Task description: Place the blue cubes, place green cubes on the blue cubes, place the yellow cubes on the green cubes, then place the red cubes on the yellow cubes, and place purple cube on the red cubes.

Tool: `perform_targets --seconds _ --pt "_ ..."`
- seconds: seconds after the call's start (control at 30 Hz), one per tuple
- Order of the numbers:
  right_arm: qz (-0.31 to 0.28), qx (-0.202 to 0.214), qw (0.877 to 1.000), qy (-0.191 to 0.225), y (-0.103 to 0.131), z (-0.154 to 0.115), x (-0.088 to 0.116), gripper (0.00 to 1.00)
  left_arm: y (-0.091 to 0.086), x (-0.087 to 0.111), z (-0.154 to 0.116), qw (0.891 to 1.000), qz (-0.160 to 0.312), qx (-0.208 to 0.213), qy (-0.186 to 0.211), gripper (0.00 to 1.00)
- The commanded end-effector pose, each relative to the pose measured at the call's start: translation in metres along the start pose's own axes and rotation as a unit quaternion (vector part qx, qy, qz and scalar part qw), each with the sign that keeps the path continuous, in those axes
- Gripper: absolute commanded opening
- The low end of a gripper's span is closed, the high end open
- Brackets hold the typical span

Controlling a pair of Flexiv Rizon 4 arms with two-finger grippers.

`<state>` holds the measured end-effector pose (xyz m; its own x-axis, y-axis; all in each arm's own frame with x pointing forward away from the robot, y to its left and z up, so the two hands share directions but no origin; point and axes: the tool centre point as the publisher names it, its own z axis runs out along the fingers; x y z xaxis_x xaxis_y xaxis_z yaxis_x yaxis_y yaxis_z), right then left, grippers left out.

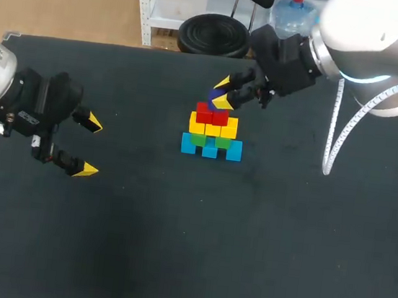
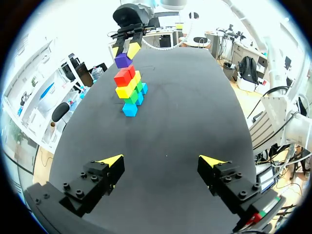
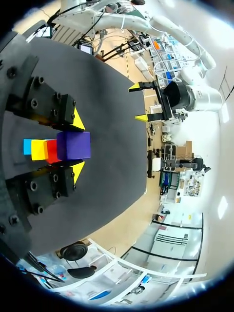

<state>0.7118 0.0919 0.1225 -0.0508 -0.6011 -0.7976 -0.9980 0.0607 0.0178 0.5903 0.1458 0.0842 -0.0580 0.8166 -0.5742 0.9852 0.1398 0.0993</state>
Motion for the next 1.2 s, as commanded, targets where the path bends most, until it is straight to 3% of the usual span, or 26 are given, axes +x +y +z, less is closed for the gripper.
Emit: perform_targets --seconds 0.03,1.2 --pt "0.001 -0.002 1.0 0.002 -0.0019 0.002 -0.0008 0.0 0.0008 0.0015 0.0008 1.0 0.002 0.0 -0.003 1.0" --pt "0.011 -0.004 1.0 0.012 -0.0044 0.0078 0.0039 0.0 0.0008 0.0015 0.0008 1.0 0.002 0.0 -0.003 1.0"
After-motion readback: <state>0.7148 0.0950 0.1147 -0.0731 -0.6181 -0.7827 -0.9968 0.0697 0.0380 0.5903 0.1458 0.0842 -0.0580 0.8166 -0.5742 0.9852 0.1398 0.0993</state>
